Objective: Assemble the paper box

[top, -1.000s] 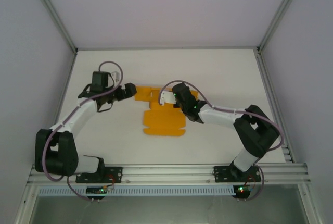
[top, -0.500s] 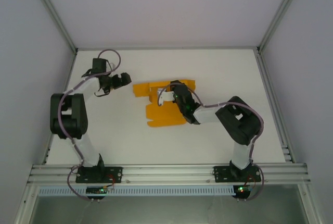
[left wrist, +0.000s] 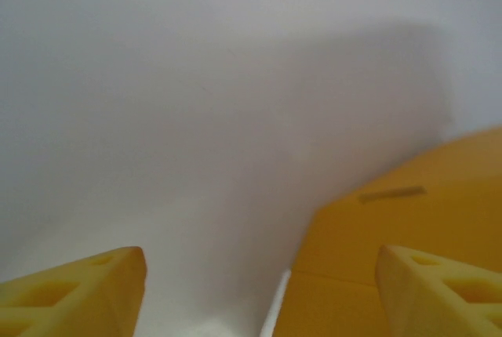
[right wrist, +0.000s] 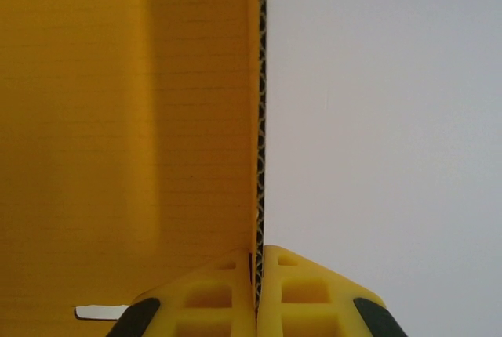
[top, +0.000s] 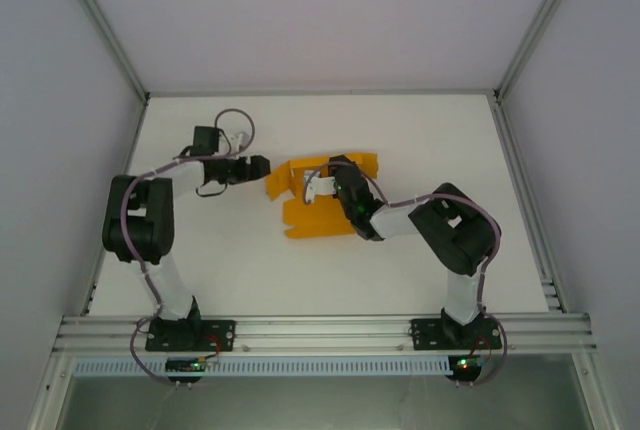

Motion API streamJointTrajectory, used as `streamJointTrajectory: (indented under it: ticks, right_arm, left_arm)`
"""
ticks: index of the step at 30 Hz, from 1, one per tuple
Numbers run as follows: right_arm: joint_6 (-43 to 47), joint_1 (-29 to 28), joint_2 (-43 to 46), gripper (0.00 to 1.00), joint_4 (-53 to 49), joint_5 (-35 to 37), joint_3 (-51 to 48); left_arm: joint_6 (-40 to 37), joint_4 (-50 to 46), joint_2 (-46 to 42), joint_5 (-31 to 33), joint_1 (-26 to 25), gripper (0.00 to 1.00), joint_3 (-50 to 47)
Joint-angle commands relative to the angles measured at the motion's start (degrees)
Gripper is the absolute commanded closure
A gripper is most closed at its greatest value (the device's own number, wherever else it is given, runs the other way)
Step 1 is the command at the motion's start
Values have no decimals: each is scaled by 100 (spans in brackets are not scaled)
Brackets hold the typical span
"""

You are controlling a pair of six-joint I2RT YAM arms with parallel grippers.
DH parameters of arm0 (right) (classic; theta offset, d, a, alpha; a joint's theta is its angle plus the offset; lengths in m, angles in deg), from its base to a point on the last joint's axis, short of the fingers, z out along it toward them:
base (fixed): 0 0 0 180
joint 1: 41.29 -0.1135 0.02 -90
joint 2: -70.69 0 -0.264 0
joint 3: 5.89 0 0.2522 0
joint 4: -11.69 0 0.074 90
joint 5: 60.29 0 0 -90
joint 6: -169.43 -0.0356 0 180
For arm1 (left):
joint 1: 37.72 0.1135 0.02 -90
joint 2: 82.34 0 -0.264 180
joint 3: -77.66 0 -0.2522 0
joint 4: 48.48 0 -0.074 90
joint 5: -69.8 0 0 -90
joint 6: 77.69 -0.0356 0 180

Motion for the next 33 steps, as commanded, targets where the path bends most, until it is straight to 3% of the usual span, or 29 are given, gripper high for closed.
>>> streamJointTrajectory:
  ticks: [1,8,18,22,29,33]
  right_arm:
    - [-143,-12,46,100,-109,211,-48]
    - [-164,-138,139,100,-130,277,-236]
    - [-72,-316,59,100,137,455,-334]
    - [-80,-409,33,100,24,498,-359]
    - [-285,-494,86,100,-274,601,-326]
    - [-429,-535,96,100,-326,653,-389]
  left_arm:
    - [-278,540,-425,-241,-321,30,-466]
    - [-89,1908,-1055,554,-805,33,-1529]
    - [-465,2832,-1145,1528,-1366,36,-1945]
    - [-425,3362,-1011,1512,-1506,45,-2019]
    - [-443,3617,-730,2011,-1785,57,-1935]
    - [-279,3938,-604,2637,-1915,65,-2120]
